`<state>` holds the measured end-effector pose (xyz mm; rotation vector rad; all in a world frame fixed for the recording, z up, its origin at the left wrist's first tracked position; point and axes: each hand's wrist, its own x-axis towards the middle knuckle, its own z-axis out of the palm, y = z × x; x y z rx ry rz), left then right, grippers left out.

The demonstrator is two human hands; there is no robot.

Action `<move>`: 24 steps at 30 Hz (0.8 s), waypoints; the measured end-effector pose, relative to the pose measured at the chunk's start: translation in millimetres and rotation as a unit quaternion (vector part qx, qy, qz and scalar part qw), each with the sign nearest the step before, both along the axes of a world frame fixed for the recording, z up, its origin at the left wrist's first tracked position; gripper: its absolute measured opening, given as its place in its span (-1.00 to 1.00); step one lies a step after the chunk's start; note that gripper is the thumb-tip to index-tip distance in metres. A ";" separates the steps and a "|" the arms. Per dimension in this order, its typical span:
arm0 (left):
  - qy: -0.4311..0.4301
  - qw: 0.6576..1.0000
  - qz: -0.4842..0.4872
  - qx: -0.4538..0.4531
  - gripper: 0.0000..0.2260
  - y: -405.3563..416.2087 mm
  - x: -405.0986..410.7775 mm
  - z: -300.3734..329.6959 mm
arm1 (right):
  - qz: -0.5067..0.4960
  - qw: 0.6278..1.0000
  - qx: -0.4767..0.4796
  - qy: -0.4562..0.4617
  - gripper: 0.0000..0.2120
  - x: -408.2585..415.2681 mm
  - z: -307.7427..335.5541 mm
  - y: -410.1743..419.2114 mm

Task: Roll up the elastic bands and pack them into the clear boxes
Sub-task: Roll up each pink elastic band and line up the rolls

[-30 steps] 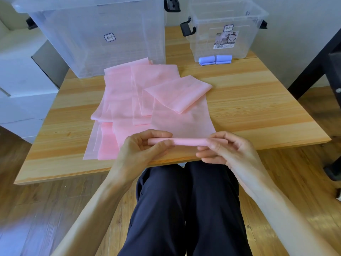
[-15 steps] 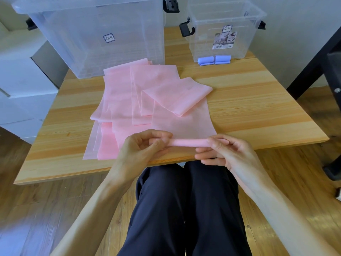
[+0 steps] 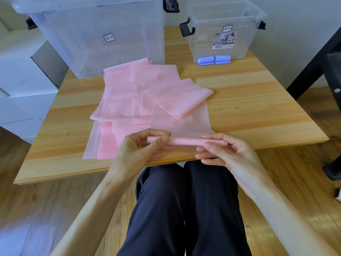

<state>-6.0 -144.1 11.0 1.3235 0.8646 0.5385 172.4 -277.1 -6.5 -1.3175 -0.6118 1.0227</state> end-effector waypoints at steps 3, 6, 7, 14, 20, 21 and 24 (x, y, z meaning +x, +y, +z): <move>-0.007 1.000 -0.015 -0.015 -0.76 -0.2 -0.2 1.0 | 0.001 1.000 -0.010 -0.007 -0.74 0.3 0.1 0.4; 0.009 1.000 -0.006 0.002 -0.88 -0.2 0.7 0.6 | 0.001 1.000 -0.014 -0.005 -0.74 0.8 0.7 0.6; 0.015 1.000 -0.001 0.010 -0.93 -0.3 1.0 0.5 | 0.004 1.000 -0.010 -0.008 -0.75 0.6 0.7 0.5; 0.025 0.999 -0.011 0.019 -0.91 -1.6 -0.3 2.0 | 0.001 1.000 -0.015 -0.005 -0.74 -0.4 1.1 -0.2; 0.012 1.000 -0.006 0.015 -0.85 -2.7 0.3 2.6 | 0.003 1.000 -0.019 -0.017 -0.78 -0.3 0.7 0.1; 0.019 1.000 -0.006 0.023 -0.86 -2.7 0.1 2.4 | 0.002 1.000 -0.020 -0.016 -0.77 -0.2 0.8 0.0; 0.019 0.999 0.001 0.027 -0.87 -2.9 0.5 2.5 | 0.011 1.000 -0.013 -0.018 -0.74 -1.3 1.8 -0.2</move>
